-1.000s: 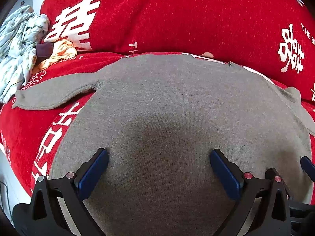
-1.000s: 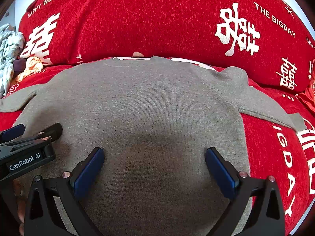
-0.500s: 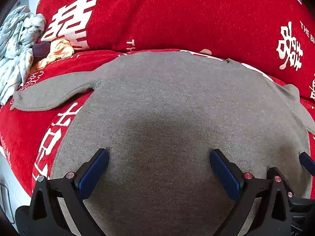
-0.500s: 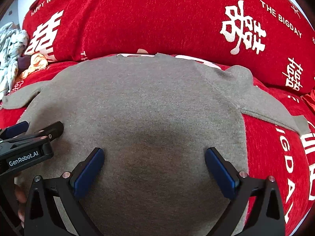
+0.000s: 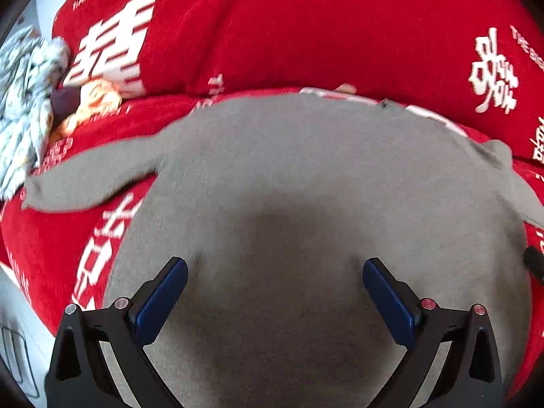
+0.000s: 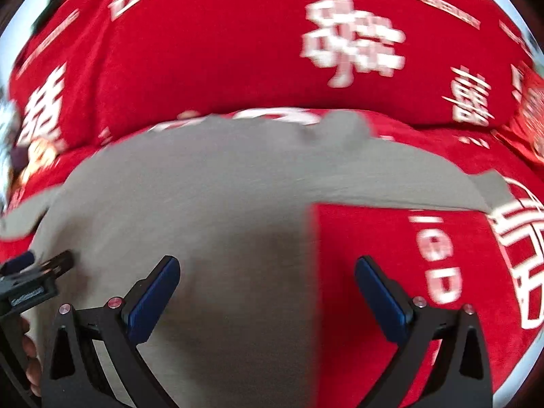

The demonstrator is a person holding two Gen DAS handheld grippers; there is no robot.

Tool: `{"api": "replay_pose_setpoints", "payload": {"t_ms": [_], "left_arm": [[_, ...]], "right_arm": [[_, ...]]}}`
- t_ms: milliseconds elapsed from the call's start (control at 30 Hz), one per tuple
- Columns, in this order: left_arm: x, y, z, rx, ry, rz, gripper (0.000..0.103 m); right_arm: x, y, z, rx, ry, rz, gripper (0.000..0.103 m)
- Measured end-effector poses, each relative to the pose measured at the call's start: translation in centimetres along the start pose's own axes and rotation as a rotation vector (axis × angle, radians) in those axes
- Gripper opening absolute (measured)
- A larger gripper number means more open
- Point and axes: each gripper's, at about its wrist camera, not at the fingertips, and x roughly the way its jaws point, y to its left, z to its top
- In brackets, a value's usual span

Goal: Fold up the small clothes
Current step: 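Grasp the cuff of one grey sweater sleeve with the right tool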

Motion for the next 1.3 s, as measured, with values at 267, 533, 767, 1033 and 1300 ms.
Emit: {"api": "replay_pose_setpoints", "payload": {"t_ms": [267,533,767,1033,1300], "left_arm": [[-0.1,-2.5,4.7,0.010,0.002,-0.084,0.103],[1.2,-7.9,7.3,0.046,0.050,-0.139,0.103],[3.1,-14.5,8.3,0.108,0.119,-0.193,0.103],[6.6,-20.2,9.3,0.137,0.200,-0.221,0.103],[8.4,-22.8,10.1,0.157,0.201,-0.210,0.103]], "right_arm": [[0.9,-12.6,1.9,0.193,0.057,-0.124,0.102],[2.1,-22.7,3.5,0.334,0.051,-0.111,0.102],[6.0,-31.1,3.6,0.507,0.100,0.014,0.100],[9.8,-33.3,6.7,0.493,0.061,0.140,0.096],[11.5,-35.2,6.9,0.533,0.073,0.206,0.022]]}}
